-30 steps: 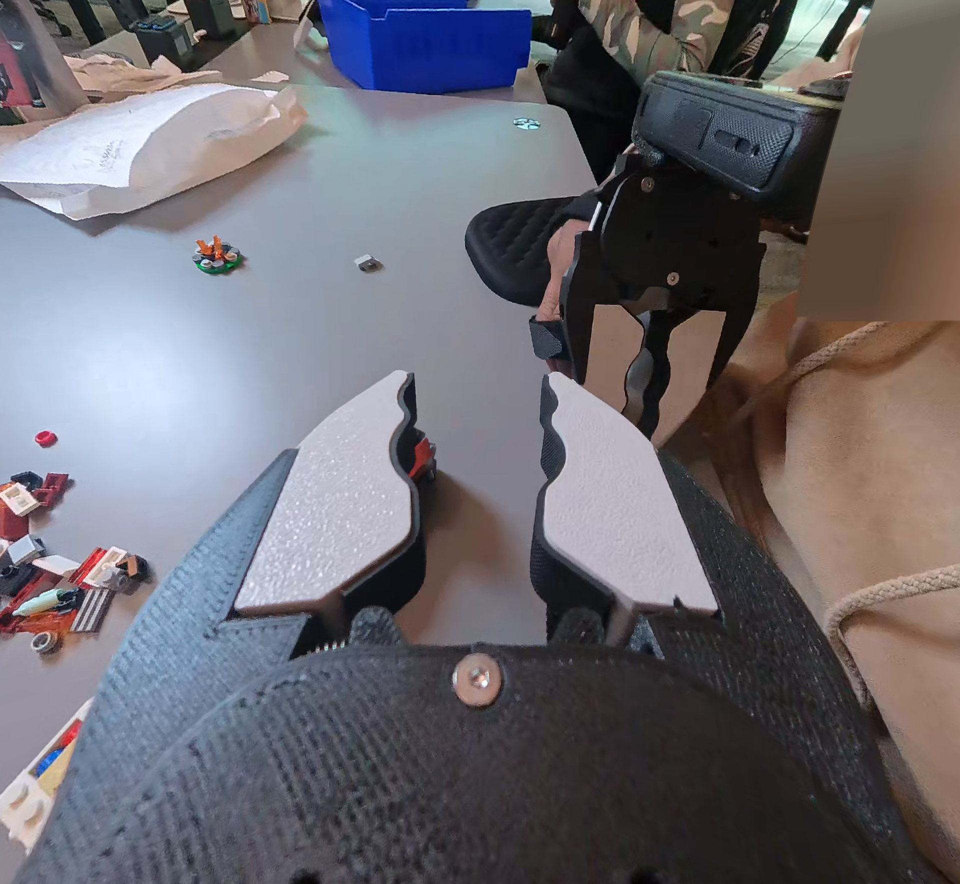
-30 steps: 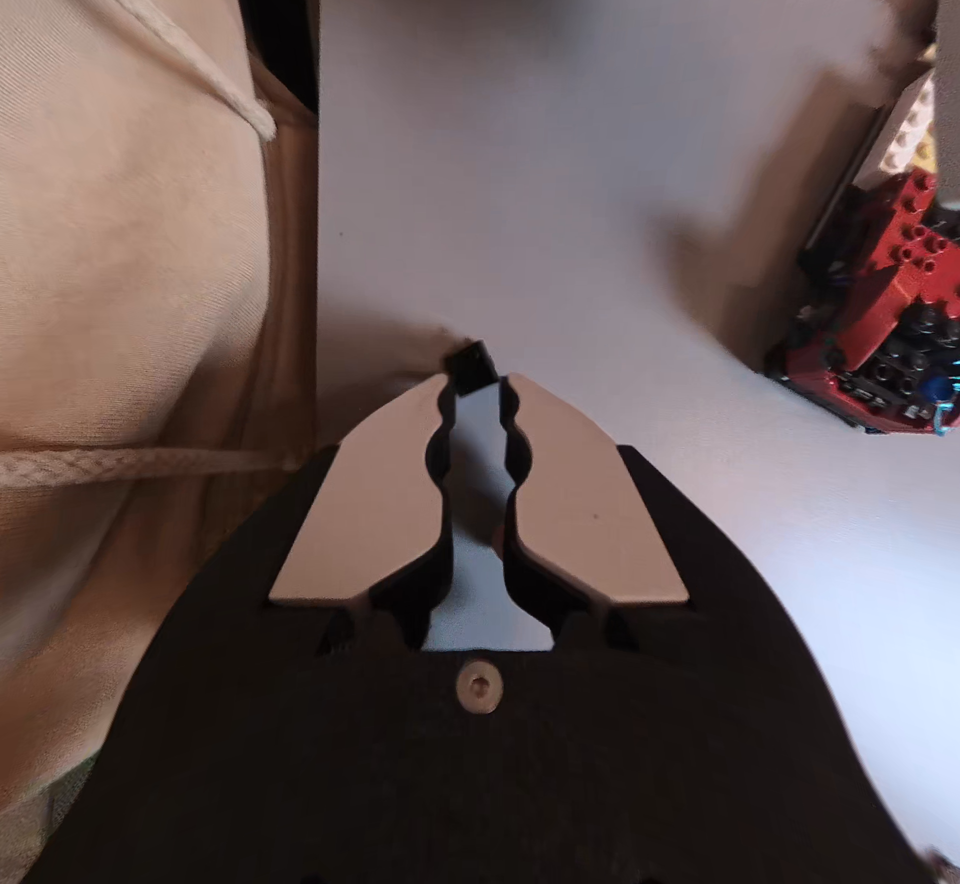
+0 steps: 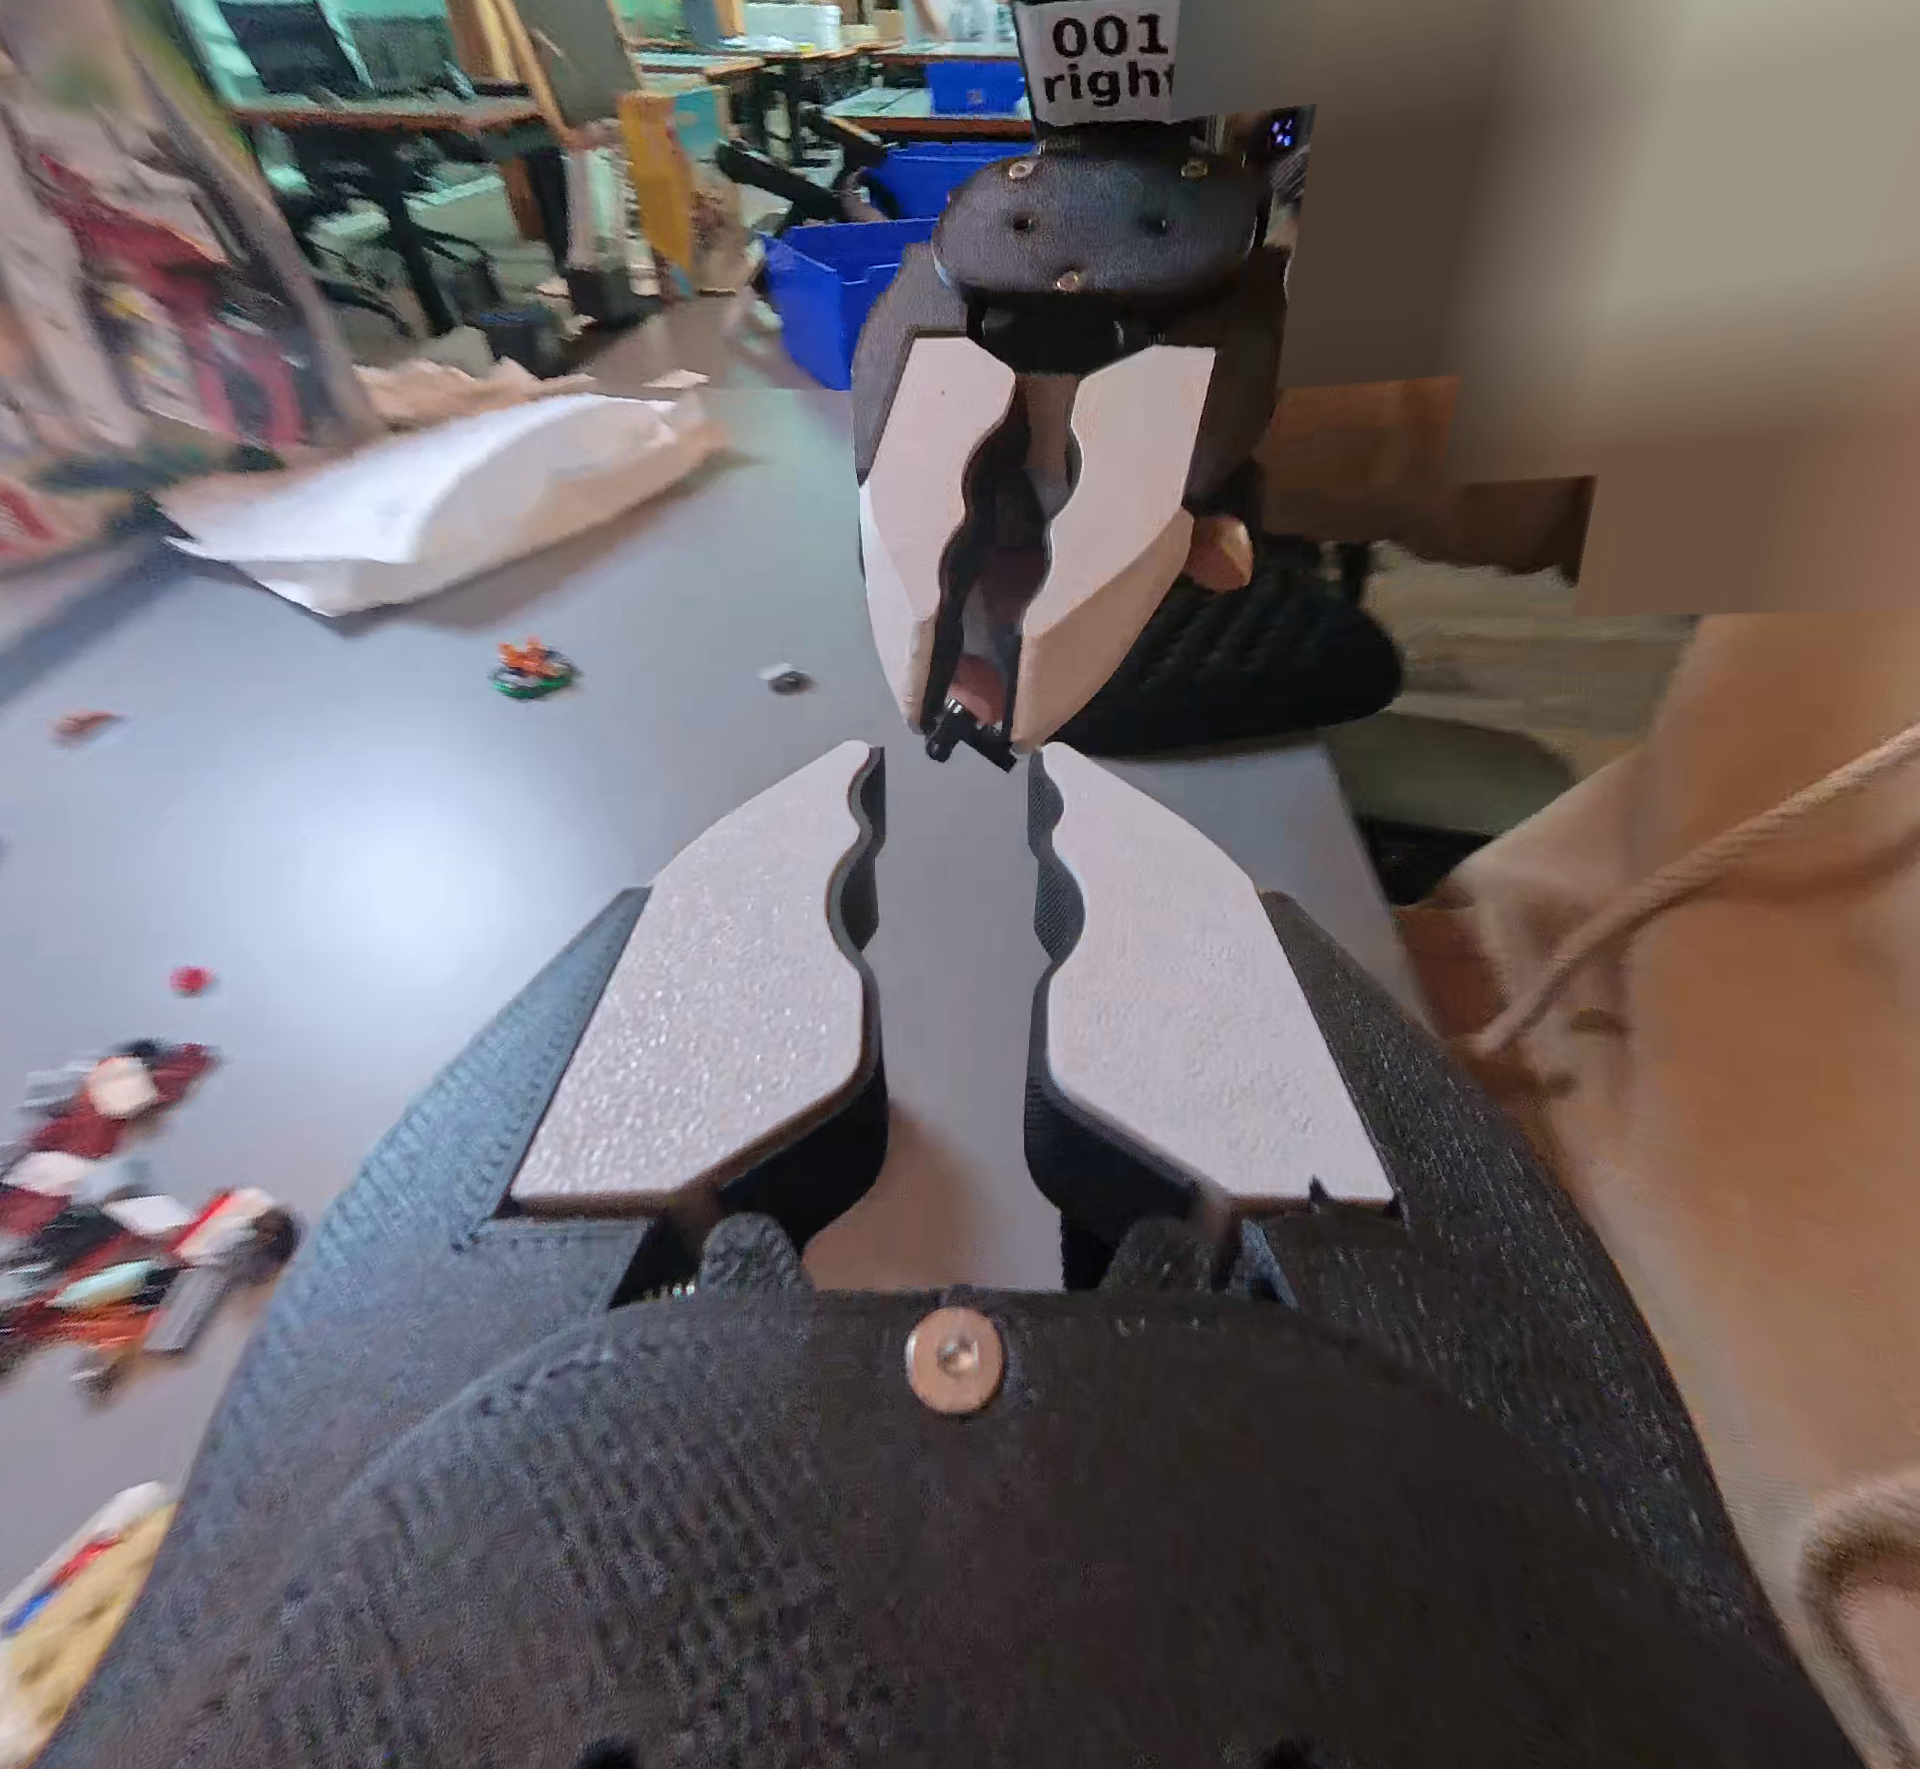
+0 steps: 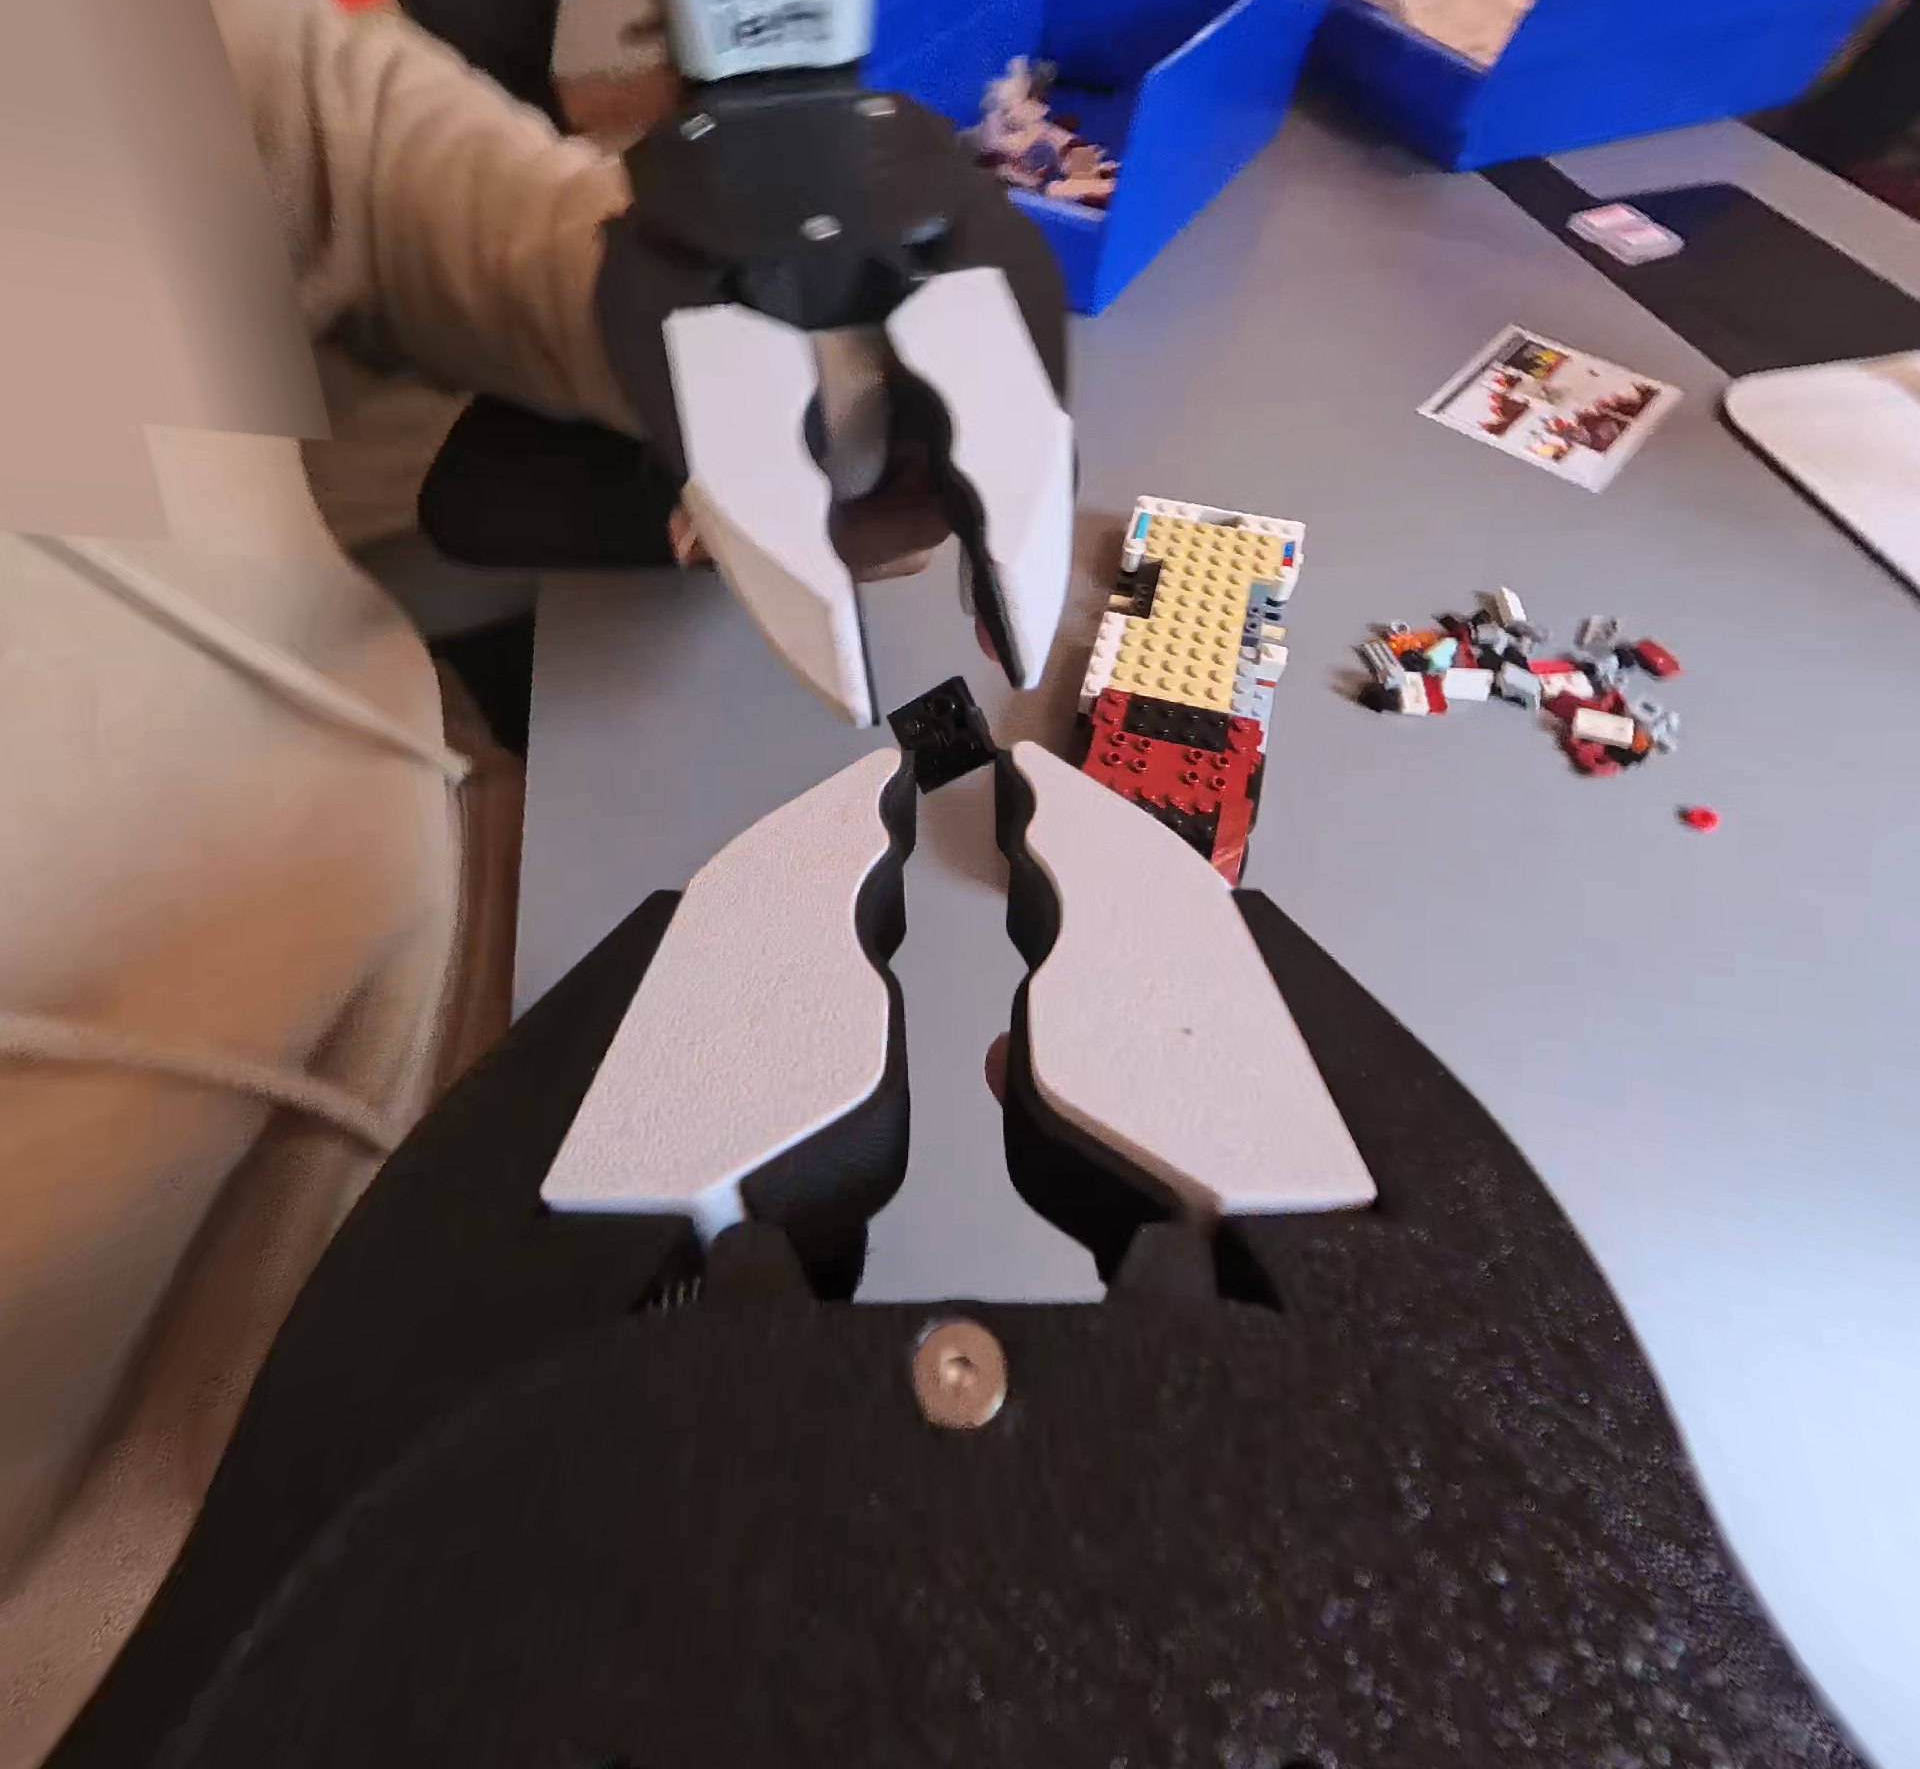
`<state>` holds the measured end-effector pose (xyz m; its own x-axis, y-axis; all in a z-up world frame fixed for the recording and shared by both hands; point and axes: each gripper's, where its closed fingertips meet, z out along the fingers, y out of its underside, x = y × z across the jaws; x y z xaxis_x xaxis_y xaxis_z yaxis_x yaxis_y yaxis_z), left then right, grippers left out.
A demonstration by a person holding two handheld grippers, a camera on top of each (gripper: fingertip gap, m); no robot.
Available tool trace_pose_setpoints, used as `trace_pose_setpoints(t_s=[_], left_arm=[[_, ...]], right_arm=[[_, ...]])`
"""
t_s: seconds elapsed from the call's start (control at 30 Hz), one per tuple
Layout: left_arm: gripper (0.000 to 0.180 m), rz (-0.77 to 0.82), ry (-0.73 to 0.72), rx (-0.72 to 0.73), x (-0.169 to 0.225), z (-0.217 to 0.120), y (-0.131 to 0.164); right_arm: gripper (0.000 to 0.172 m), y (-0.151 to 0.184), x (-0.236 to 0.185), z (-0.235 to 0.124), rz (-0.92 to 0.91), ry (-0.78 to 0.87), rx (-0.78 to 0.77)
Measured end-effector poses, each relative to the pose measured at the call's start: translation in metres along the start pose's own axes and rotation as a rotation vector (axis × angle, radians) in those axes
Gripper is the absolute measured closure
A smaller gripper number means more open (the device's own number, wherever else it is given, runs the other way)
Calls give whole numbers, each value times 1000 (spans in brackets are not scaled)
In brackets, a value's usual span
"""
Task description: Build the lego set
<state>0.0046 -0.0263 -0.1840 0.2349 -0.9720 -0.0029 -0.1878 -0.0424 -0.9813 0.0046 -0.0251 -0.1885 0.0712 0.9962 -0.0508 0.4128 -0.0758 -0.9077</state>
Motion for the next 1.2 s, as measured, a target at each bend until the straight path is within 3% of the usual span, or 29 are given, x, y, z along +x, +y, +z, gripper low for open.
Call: trace_pose_setpoints(t_s=[0.17,0.3,0.53,0.67,0.73,0.83,1.03,1.2], left_arm=[[153,365,-240,-74,-14,0,-2],[152,548,-356,-133,-19,3,3],[159,813,-494,-215,-27,0,6],[163,860,-512,-229,-28,-1,6],[163,810,-488,-209,-28,-2,6],[163,581,-374,-114,-25,-4,3],[164,24,41,129,-6,-15,-13],[164,-82,192,207,8,-17,-20]], right_arm=[[157,-3,15,2,403,2,137],[157,-6,18,7,653,-38,224],[157,-7,15,16,827,-96,255],[157,-6,15,19,879,-110,270],[157,-7,14,19,873,-113,280],[151,-15,11,14,775,-157,310],[149,-22,-2,-4,194,-117,247],[149,-26,-13,3,20,-109,218]])
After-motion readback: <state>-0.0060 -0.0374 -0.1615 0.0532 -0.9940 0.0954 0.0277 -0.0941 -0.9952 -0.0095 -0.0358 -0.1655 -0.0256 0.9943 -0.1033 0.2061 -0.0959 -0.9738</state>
